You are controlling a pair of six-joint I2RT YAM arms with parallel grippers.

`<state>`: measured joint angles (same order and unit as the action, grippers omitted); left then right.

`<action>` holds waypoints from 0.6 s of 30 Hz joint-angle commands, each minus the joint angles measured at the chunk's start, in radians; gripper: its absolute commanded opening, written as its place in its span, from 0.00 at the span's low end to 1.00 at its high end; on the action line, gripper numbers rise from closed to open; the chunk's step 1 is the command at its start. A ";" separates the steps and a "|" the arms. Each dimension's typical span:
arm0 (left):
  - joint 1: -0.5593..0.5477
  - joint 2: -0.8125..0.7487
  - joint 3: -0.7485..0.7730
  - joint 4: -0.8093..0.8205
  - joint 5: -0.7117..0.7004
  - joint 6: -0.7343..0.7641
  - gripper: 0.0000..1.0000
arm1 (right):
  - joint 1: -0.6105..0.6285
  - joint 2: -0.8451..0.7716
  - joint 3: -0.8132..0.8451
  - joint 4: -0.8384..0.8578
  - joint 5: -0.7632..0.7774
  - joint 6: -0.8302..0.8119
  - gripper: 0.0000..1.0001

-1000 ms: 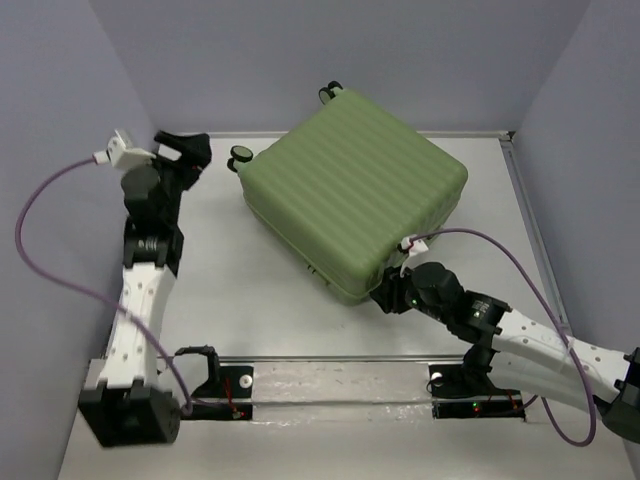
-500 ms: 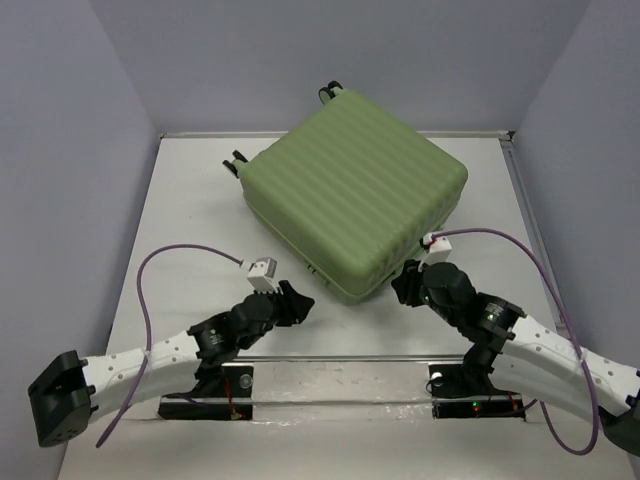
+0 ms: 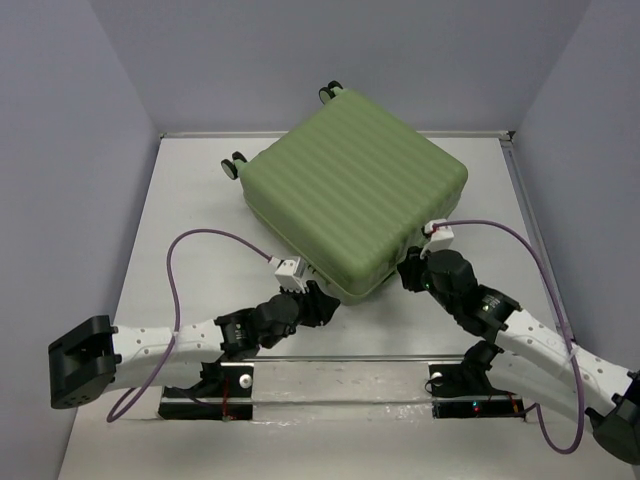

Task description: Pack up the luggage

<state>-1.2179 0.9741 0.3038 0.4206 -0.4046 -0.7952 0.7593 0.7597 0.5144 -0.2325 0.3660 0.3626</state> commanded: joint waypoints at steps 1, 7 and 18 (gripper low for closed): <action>-0.006 -0.021 0.028 0.073 -0.045 0.036 0.50 | -0.005 -0.032 0.000 0.084 -0.088 -0.039 0.37; -0.006 -0.035 0.034 0.072 -0.050 0.056 0.50 | -0.005 0.038 0.032 0.056 -0.093 -0.024 0.38; -0.003 0.023 0.136 0.069 -0.111 0.129 0.50 | -0.043 0.138 0.047 0.143 -0.128 -0.060 0.38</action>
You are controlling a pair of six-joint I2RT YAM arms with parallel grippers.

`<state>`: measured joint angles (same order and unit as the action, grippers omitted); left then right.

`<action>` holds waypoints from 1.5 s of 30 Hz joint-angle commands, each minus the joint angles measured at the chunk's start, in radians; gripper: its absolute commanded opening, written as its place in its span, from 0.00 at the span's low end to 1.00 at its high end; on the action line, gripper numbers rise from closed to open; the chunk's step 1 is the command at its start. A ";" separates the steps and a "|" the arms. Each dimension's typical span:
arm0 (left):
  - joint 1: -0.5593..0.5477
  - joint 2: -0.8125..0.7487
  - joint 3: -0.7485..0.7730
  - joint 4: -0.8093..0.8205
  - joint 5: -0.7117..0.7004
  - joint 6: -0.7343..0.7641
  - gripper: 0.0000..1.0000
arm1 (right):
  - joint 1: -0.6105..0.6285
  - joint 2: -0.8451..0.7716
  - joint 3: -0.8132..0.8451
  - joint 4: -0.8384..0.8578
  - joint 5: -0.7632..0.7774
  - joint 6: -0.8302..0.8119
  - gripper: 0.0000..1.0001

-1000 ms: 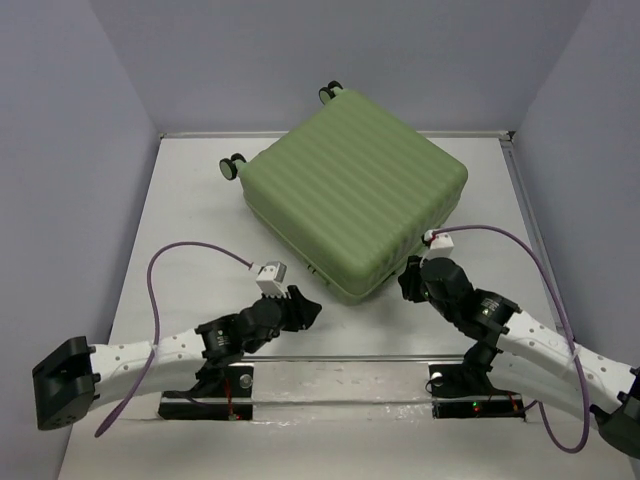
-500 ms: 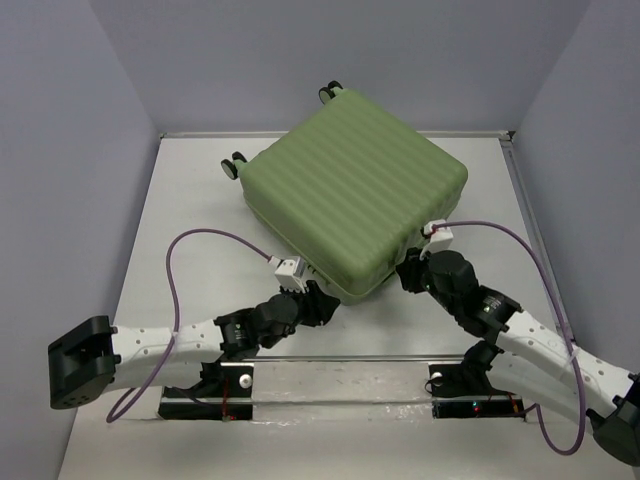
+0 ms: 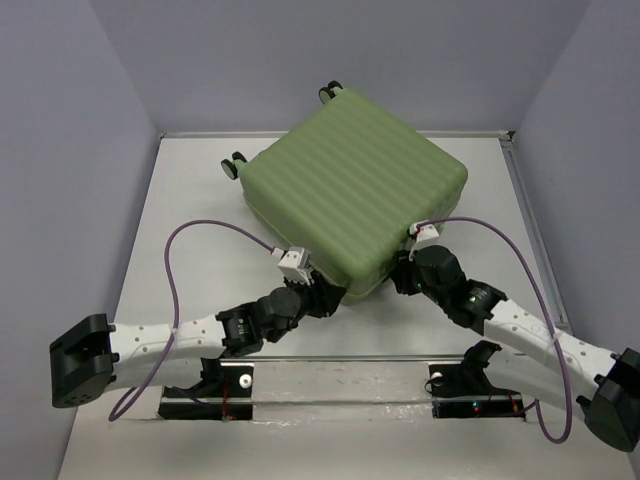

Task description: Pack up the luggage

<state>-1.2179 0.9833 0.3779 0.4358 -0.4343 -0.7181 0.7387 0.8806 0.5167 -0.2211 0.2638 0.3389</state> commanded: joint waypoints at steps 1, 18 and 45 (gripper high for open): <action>-0.002 0.020 0.064 0.050 -0.080 0.054 0.50 | -0.022 0.023 0.040 0.153 -0.029 -0.041 0.38; 0.003 0.061 0.070 0.066 -0.092 0.043 0.50 | -0.022 0.058 -0.092 0.462 -0.148 -0.045 0.07; 0.259 0.258 0.493 0.025 0.104 0.168 0.50 | 0.895 0.486 0.055 0.842 0.385 0.127 0.07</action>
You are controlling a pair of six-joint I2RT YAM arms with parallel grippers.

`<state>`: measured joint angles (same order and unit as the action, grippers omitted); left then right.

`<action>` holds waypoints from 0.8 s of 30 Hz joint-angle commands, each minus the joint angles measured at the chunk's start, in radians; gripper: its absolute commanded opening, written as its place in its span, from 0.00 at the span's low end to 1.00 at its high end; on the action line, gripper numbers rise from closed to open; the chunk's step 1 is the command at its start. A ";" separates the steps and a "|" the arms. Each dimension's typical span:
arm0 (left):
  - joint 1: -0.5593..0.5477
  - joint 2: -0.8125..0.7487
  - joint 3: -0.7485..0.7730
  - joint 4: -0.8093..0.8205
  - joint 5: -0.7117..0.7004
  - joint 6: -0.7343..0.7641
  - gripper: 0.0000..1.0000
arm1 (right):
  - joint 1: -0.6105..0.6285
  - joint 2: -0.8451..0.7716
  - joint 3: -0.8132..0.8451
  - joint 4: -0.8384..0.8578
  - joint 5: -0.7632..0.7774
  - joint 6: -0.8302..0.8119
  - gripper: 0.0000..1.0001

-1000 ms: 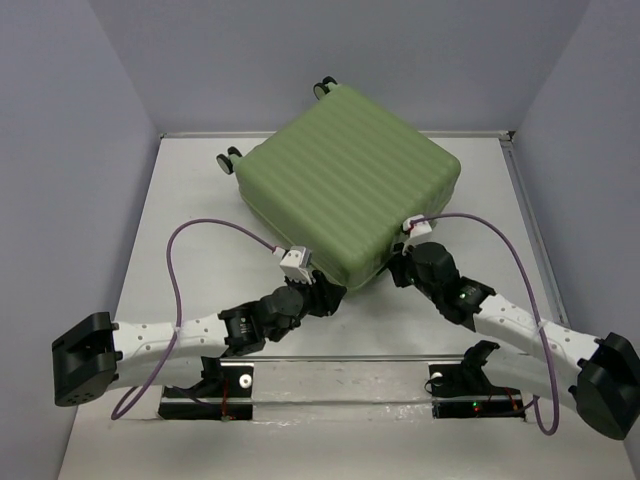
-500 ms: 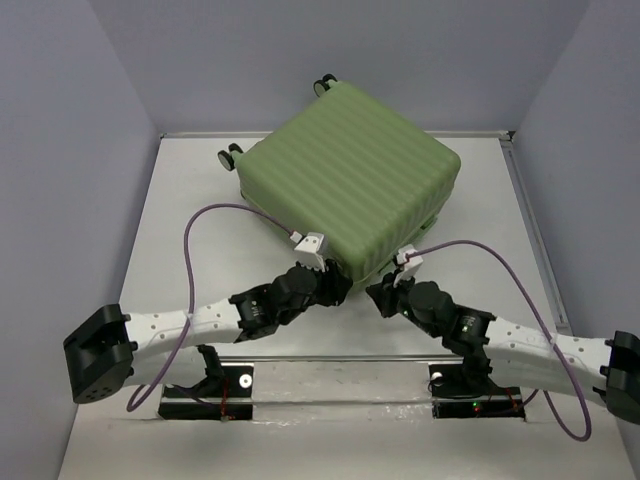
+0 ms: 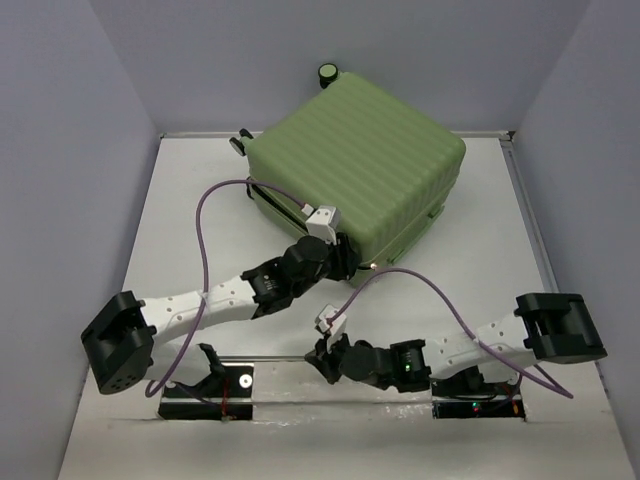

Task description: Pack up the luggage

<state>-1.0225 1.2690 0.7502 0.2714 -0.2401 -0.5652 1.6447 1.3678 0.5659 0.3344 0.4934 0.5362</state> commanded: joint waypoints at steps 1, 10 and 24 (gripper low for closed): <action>0.084 -0.043 0.135 0.149 -0.081 0.011 0.52 | -0.011 -0.028 0.002 0.272 0.169 -0.058 0.07; 0.439 -0.174 0.268 -0.101 0.091 -0.062 0.97 | -0.020 -0.364 -0.170 0.002 0.295 0.091 0.07; 1.001 0.394 0.584 -0.046 0.585 -0.242 0.99 | -0.020 -0.720 -0.129 -0.503 0.327 0.156 0.58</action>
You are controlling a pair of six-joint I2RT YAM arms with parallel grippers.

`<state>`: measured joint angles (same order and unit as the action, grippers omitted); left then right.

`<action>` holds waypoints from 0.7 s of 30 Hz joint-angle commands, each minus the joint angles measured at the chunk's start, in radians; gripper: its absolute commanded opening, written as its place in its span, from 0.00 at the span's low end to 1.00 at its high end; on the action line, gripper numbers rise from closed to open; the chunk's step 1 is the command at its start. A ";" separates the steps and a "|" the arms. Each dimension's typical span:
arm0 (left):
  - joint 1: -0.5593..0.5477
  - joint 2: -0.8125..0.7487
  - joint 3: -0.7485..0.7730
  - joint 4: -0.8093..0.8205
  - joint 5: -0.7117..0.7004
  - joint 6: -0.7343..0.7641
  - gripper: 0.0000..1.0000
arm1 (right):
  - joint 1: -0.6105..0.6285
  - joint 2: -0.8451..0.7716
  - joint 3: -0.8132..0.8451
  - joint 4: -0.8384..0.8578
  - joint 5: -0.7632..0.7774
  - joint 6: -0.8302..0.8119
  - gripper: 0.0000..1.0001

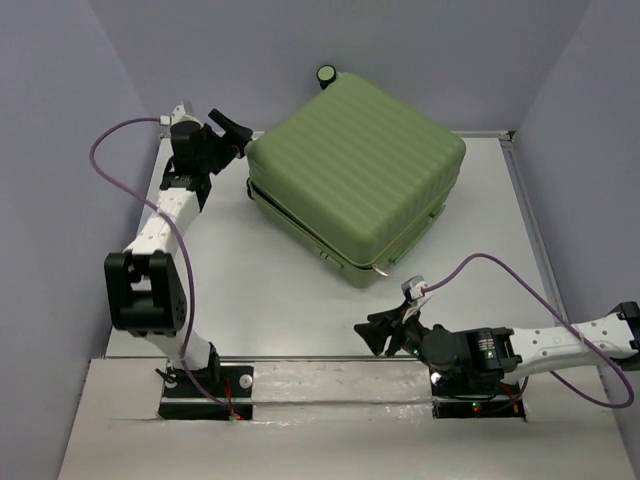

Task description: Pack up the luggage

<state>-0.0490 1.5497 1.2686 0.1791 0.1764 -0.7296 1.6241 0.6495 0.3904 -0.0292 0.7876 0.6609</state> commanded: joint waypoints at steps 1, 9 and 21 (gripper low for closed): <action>0.032 0.140 0.107 0.059 0.190 -0.097 0.99 | 0.000 0.001 0.053 -0.147 0.033 0.031 0.60; 0.032 0.366 0.245 0.184 0.239 -0.218 0.99 | 0.000 -0.027 0.035 -0.186 0.047 0.080 0.68; 0.038 0.483 0.177 0.653 0.256 -0.452 0.06 | -0.311 -0.115 0.065 -0.403 0.024 0.113 0.75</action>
<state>0.0113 2.0380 1.5135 0.5129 0.4427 -1.2301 1.5139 0.5808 0.4046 -0.3264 0.8139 0.7689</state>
